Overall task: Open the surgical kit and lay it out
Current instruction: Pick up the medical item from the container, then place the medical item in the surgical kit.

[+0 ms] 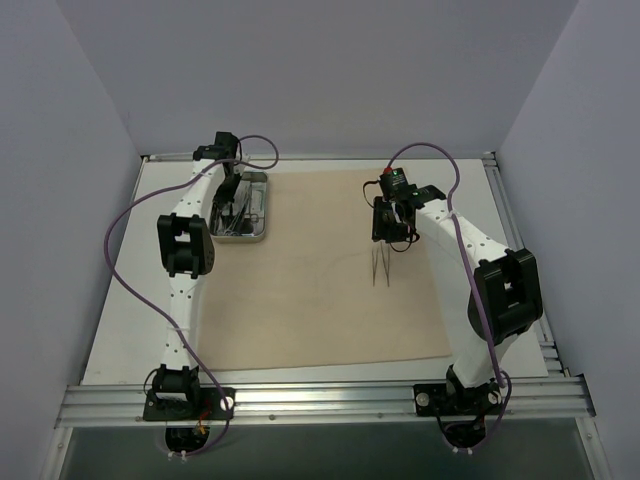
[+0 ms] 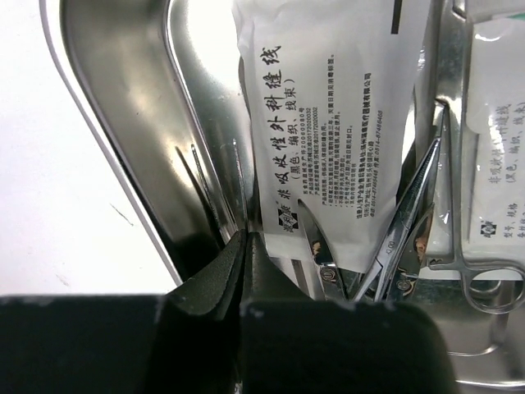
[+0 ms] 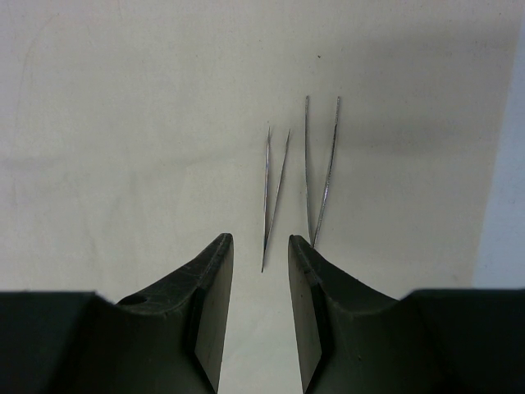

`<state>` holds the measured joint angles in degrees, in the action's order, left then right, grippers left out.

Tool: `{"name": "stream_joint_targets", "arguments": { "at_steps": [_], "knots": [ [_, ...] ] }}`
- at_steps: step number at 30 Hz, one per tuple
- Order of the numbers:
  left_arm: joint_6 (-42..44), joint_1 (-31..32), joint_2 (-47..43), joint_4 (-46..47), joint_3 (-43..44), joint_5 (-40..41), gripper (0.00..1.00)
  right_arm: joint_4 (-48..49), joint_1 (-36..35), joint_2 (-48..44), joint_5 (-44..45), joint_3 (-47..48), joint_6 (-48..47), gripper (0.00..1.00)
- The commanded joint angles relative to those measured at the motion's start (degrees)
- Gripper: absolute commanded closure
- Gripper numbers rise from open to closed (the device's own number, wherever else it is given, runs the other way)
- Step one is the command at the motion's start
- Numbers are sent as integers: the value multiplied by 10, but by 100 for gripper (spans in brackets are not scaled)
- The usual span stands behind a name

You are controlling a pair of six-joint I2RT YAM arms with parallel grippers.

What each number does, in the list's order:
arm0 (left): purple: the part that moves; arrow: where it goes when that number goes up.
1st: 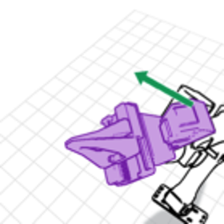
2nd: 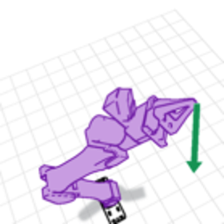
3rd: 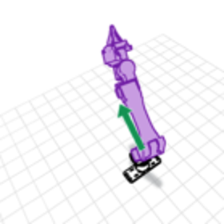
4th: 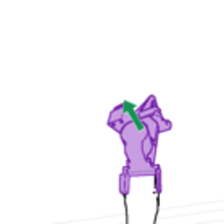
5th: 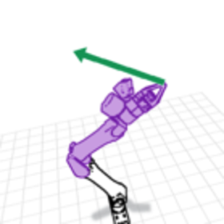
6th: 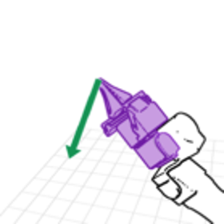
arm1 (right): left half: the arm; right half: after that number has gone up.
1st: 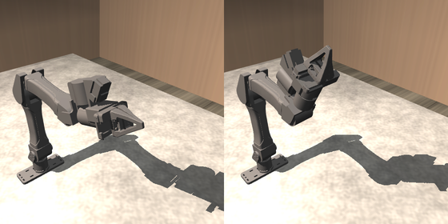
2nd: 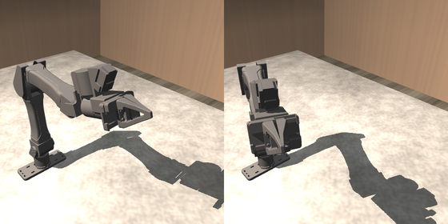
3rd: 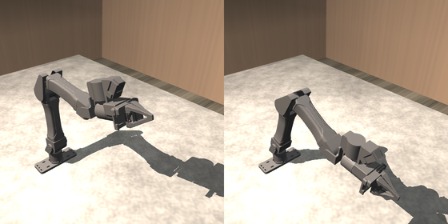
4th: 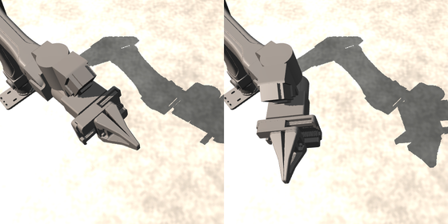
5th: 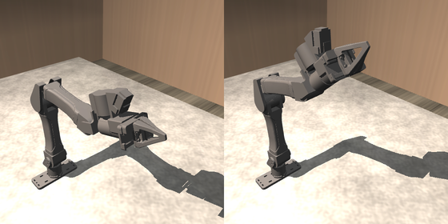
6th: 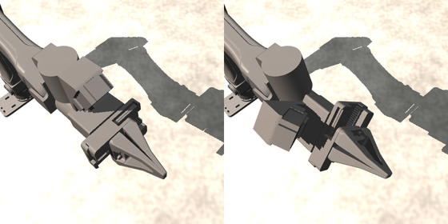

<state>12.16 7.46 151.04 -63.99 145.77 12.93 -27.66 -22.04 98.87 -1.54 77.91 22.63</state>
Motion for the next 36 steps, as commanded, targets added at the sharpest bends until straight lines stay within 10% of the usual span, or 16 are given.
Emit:
{"name": "stream_joint_targets", "arguments": {
  "at_steps": [1,15,27,36],
  "knots": [
    [-18,-2,-51,14,24,23,98,-19,2,-17,5,16,0,70],
    [-94,-1,-166,43,13,-106,98,1,2,-39,1,44,7,70],
    [-233,47,-352,98,-122,-129,98,317,-84,-9,-72,123,110,42],
    [-289,100,-406,79,-170,-169,98,335,-177,92,-108,250,126,43]
  ]
}}
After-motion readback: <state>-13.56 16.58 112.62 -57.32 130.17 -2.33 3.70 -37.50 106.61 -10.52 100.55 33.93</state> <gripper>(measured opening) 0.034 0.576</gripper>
